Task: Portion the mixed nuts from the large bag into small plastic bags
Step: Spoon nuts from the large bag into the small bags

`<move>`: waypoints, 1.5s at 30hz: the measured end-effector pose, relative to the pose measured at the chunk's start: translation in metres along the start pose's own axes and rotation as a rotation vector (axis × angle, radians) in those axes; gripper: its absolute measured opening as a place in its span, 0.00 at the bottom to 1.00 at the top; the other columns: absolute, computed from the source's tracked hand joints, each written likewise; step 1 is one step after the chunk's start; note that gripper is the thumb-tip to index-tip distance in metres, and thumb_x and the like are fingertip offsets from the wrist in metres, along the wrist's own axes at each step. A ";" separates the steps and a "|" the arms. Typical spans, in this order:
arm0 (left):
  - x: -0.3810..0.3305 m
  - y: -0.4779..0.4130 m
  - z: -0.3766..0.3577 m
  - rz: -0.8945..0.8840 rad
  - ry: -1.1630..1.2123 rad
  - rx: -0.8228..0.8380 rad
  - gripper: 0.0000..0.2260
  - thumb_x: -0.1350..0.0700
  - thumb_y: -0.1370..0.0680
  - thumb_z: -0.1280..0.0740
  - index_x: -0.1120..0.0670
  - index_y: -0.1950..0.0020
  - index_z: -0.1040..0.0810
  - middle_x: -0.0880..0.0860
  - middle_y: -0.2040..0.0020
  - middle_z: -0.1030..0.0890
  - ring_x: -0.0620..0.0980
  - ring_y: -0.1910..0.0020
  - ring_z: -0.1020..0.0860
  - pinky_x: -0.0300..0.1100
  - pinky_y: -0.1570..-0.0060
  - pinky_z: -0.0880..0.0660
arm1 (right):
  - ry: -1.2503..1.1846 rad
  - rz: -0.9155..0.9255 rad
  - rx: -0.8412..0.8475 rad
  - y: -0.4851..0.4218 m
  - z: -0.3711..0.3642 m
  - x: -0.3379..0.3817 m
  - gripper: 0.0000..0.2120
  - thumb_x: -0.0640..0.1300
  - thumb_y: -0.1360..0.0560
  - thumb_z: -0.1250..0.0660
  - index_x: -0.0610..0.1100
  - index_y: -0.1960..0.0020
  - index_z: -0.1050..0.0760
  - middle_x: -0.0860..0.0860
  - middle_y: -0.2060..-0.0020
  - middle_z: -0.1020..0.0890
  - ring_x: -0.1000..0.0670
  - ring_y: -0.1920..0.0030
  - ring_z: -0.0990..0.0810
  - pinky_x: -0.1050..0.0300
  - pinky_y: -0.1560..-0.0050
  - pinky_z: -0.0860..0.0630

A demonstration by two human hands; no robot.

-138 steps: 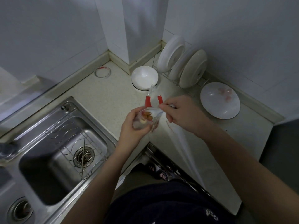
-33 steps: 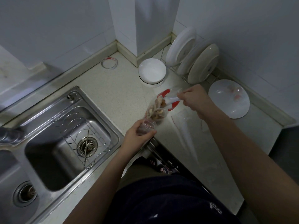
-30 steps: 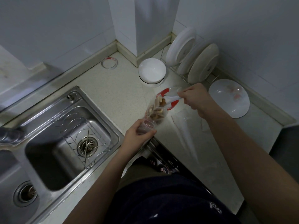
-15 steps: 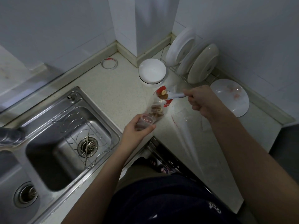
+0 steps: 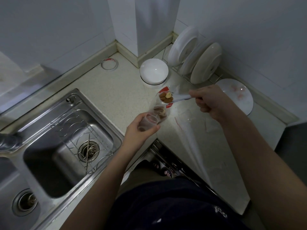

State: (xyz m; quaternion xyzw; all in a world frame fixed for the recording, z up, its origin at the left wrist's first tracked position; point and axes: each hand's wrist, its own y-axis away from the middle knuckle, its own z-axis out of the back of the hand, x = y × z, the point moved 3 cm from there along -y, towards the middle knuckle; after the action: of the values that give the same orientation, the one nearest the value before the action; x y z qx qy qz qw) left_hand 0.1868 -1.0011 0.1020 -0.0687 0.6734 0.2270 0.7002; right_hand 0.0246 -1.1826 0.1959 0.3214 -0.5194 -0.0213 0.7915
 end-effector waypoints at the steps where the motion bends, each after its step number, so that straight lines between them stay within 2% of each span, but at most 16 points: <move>1: 0.000 -0.001 0.000 -0.005 0.005 0.001 0.18 0.52 0.28 0.25 0.47 0.39 0.23 0.39 0.47 0.19 0.37 0.50 0.21 0.35 0.60 0.24 | 0.015 0.009 0.017 0.003 0.000 0.001 0.08 0.38 0.24 0.35 0.32 0.55 0.22 0.54 0.85 0.36 0.56 0.82 0.43 0.66 0.81 0.46; 2: 0.000 -0.002 -0.001 -0.011 0.008 0.001 0.19 0.52 0.28 0.25 0.47 0.38 0.23 0.39 0.47 0.19 0.38 0.49 0.21 0.36 0.59 0.24 | 0.040 0.023 0.038 0.006 -0.001 0.002 0.09 0.38 0.24 0.35 0.32 0.54 0.21 0.54 0.85 0.36 0.55 0.81 0.43 0.66 0.81 0.45; 6: -0.002 -0.003 -0.003 -0.048 0.004 0.016 0.20 0.49 0.28 0.25 0.45 0.38 0.23 0.39 0.45 0.19 0.39 0.47 0.21 0.34 0.54 0.23 | 0.167 0.103 0.127 0.022 -0.005 0.008 0.08 0.39 0.24 0.35 0.37 0.58 0.19 0.53 0.83 0.34 0.54 0.79 0.42 0.64 0.78 0.44; 9: -0.003 -0.004 -0.005 -0.053 0.009 0.044 0.20 0.47 0.29 0.25 0.42 0.38 0.23 0.41 0.43 0.19 0.41 0.45 0.21 0.35 0.52 0.22 | 0.292 0.146 0.132 0.030 -0.011 0.008 0.10 0.40 0.24 0.34 0.35 0.58 0.18 0.51 0.81 0.32 0.54 0.78 0.40 0.61 0.75 0.42; 13: -0.005 -0.004 -0.008 -0.076 0.026 0.049 0.19 0.49 0.29 0.24 0.41 0.39 0.23 0.41 0.43 0.19 0.40 0.45 0.21 0.35 0.52 0.22 | 0.480 0.285 0.099 0.039 -0.019 0.010 0.18 0.42 0.24 0.35 0.27 0.63 0.27 0.43 0.74 0.33 0.48 0.73 0.38 0.56 0.67 0.38; 17: -0.006 -0.003 -0.010 -0.083 0.038 0.046 0.20 0.50 0.28 0.25 0.45 0.37 0.24 0.40 0.43 0.19 0.39 0.45 0.20 0.32 0.52 0.23 | 0.747 0.512 0.118 0.045 -0.029 0.018 0.21 0.45 0.22 0.36 0.33 0.69 0.31 0.43 0.75 0.33 0.49 0.73 0.37 0.56 0.66 0.36; 19: -0.007 -0.003 -0.012 -0.095 0.051 0.048 0.20 0.52 0.27 0.25 0.48 0.37 0.23 0.40 0.44 0.19 0.39 0.46 0.20 0.29 0.52 0.24 | 0.844 0.619 0.150 0.047 -0.034 0.020 0.19 0.45 0.21 0.37 0.33 0.66 0.27 0.44 0.74 0.30 0.51 0.72 0.35 0.55 0.64 0.32; 21: -0.008 -0.003 -0.013 -0.097 0.049 0.044 0.20 0.53 0.27 0.25 0.50 0.37 0.23 0.40 0.46 0.18 0.39 0.47 0.20 0.28 0.53 0.25 | 0.937 0.706 0.162 0.050 -0.038 0.020 0.15 0.46 0.20 0.39 0.37 0.57 0.20 0.46 0.70 0.23 0.52 0.70 0.29 0.55 0.62 0.30; 24: -0.009 -0.003 -0.013 -0.095 0.046 0.033 0.20 0.53 0.27 0.25 0.51 0.36 0.23 0.40 0.46 0.18 0.39 0.48 0.19 0.28 0.53 0.25 | 0.999 0.816 0.155 0.058 -0.041 0.022 0.13 0.47 0.20 0.39 0.43 0.46 0.18 0.46 0.63 0.17 0.50 0.65 0.22 0.55 0.61 0.25; 28: -0.007 -0.004 -0.012 -0.088 0.072 0.028 0.19 0.54 0.27 0.25 0.48 0.37 0.23 0.40 0.45 0.18 0.39 0.47 0.19 0.29 0.51 0.24 | 0.993 0.852 0.051 0.058 -0.032 0.026 0.12 0.45 0.20 0.38 0.40 0.54 0.18 0.47 0.70 0.20 0.48 0.71 0.24 0.52 0.66 0.25; 30: -0.005 -0.005 -0.010 -0.075 0.080 0.021 0.18 0.54 0.27 0.25 0.48 0.38 0.22 0.42 0.45 0.18 0.40 0.47 0.19 0.30 0.50 0.24 | 0.882 0.872 -0.019 0.057 -0.023 0.031 0.10 0.42 0.22 0.35 0.39 0.56 0.18 0.50 0.73 0.22 0.50 0.74 0.26 0.56 0.70 0.27; 33: -0.002 -0.006 -0.008 -0.065 0.083 0.002 0.18 0.54 0.28 0.25 0.49 0.39 0.22 0.43 0.45 0.17 0.42 0.46 0.19 0.32 0.50 0.23 | 0.793 0.887 -0.191 0.053 -0.008 0.040 0.09 0.40 0.23 0.34 0.37 0.57 0.18 0.48 0.74 0.23 0.51 0.75 0.28 0.64 0.71 0.34; 36: -0.001 -0.005 -0.008 -0.048 0.081 -0.005 0.17 0.53 0.28 0.25 0.46 0.40 0.22 0.43 0.46 0.17 0.41 0.47 0.19 0.32 0.54 0.23 | 0.951 0.913 -0.282 0.042 -0.003 0.044 0.13 0.43 0.21 0.37 0.37 0.58 0.19 0.46 0.74 0.23 0.48 0.74 0.28 0.63 0.68 0.36; 38: -0.001 -0.004 -0.008 -0.037 0.063 -0.011 0.17 0.51 0.28 0.25 0.44 0.41 0.22 0.42 0.46 0.18 0.39 0.49 0.19 0.32 0.59 0.23 | 1.145 0.921 -0.249 0.031 -0.010 0.043 0.13 0.43 0.20 0.39 0.38 0.54 0.19 0.44 0.70 0.20 0.45 0.71 0.25 0.59 0.66 0.31; 41: -0.001 -0.003 -0.007 -0.027 0.045 -0.018 0.17 0.51 0.28 0.25 0.42 0.41 0.22 0.41 0.47 0.18 0.38 0.50 0.19 0.32 0.61 0.24 | 1.364 0.936 -0.153 0.017 -0.027 0.043 0.08 0.40 0.21 0.39 0.40 0.49 0.21 0.45 0.66 0.19 0.47 0.69 0.24 0.55 0.63 0.22; 45: 0.000 0.000 -0.005 -0.011 0.032 -0.028 0.16 0.53 0.27 0.25 0.43 0.41 0.22 0.40 0.47 0.18 0.38 0.50 0.19 0.31 0.61 0.24 | 1.563 0.973 0.078 0.001 -0.055 0.043 0.10 0.40 0.23 0.36 0.45 0.44 0.21 0.46 0.60 0.19 0.47 0.63 0.21 0.55 0.61 0.23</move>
State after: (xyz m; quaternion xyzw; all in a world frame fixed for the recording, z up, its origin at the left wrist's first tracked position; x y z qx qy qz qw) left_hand 0.1826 -1.0028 0.1019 -0.0858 0.6810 0.2311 0.6895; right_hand 0.0897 -1.1711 0.2169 0.0167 0.0848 0.5546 0.8276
